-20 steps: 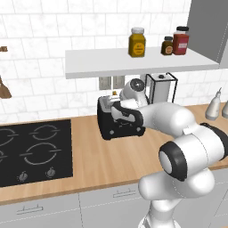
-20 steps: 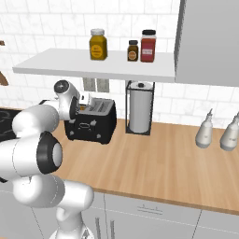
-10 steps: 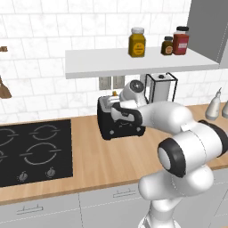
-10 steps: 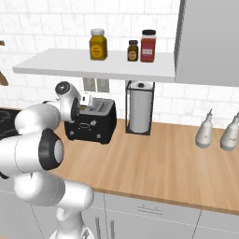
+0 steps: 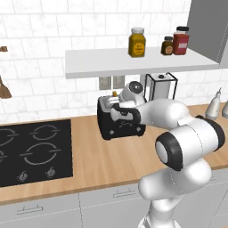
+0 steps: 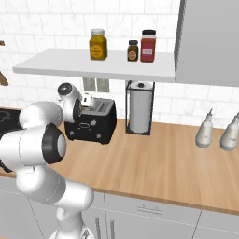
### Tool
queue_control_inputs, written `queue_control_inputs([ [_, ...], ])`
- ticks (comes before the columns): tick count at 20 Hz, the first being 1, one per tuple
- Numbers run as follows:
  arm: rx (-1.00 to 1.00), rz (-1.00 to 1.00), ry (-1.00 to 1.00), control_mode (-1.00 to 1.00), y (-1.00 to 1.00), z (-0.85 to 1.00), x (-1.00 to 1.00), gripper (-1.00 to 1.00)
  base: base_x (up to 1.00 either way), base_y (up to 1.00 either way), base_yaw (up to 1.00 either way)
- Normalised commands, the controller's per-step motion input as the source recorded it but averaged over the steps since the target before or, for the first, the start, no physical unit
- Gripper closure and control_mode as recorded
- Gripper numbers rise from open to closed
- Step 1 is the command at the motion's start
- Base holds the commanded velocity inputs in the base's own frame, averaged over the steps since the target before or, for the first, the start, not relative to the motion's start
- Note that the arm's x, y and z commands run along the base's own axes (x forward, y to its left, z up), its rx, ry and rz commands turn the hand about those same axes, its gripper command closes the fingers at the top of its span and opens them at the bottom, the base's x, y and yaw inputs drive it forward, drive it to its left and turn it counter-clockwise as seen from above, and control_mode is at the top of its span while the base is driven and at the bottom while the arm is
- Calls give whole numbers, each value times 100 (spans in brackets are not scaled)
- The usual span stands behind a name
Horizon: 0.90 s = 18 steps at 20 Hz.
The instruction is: Start the toaster. Once the lever pops up, take the bread to the plate on the dining counter.
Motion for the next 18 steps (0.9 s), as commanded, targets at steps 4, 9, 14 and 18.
queue_control_inputs([
  [4,0,0,0,-100,0,-3,14,-100,0,0,0],
  [9,0,0,0,-100,0,-5,15,-100,0,0,0],
  [14,0,0,0,-100,0,-8,16,-100,0,0,0],
  [18,0,0,-1,-100,0,-8,20,-100,0,0,0],
])
